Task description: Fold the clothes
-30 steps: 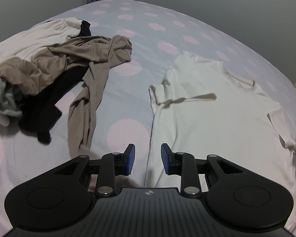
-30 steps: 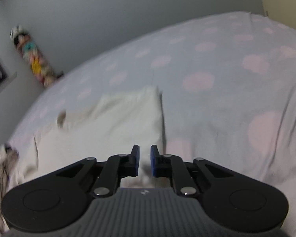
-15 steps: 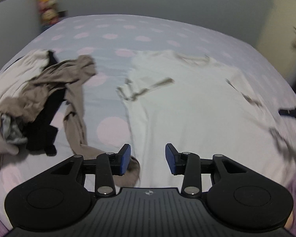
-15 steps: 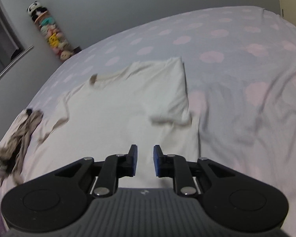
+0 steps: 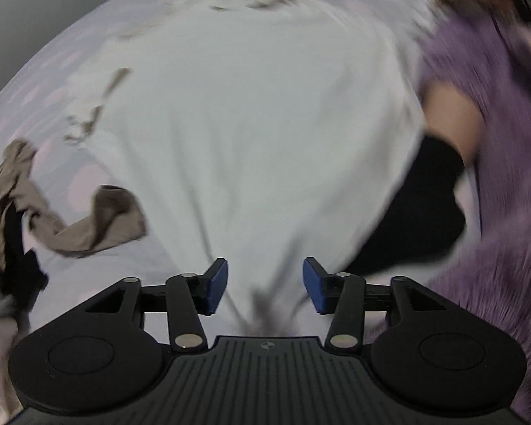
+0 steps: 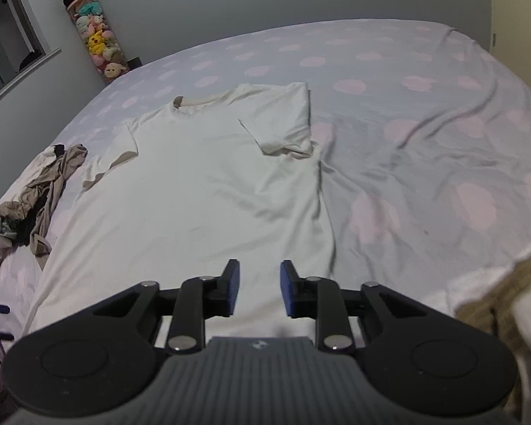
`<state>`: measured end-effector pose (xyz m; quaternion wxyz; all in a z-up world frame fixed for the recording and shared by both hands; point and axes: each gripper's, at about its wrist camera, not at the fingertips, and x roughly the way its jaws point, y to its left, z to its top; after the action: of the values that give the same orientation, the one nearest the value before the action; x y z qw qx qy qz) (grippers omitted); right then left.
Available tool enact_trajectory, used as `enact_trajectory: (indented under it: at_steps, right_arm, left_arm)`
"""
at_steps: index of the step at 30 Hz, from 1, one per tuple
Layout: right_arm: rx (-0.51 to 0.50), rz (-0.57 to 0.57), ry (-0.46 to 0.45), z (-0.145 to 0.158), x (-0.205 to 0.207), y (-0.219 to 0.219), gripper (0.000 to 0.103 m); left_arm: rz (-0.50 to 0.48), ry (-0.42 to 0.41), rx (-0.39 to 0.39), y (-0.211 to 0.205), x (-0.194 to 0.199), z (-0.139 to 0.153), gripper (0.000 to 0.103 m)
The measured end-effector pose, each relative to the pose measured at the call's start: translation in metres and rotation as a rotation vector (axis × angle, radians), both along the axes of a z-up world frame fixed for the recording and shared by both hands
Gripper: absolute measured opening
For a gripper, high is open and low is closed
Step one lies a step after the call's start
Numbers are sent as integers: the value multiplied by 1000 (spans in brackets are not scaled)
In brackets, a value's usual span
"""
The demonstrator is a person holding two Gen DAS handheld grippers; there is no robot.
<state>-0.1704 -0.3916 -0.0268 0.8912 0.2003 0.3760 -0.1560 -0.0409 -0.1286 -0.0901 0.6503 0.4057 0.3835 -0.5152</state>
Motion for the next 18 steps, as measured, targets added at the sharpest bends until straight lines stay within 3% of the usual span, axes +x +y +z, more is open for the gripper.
enact_trajectory:
  at_steps: [6,8,13,16,18]
  right_arm:
    - [-31,8,23,9,-16,14,31]
    - [-48,24,35,12,-19,18,33]
    - [-99,77,119,16,-14,17,35]
    - [-139,113,199,15,-6,13,36]
    - [-143,157,240,11,2,11,38]
  left_arm:
    - [-85,-41,95,1,-24,-33,54]
    - [-80,-64,129,-1,-27,-45,54]
    - [-14,-85,122,-3,-24,-56,54]
    - [25,-98,117,-5,-23,-62,44]
    - [57,-89,109,-5,-19,-64,31]
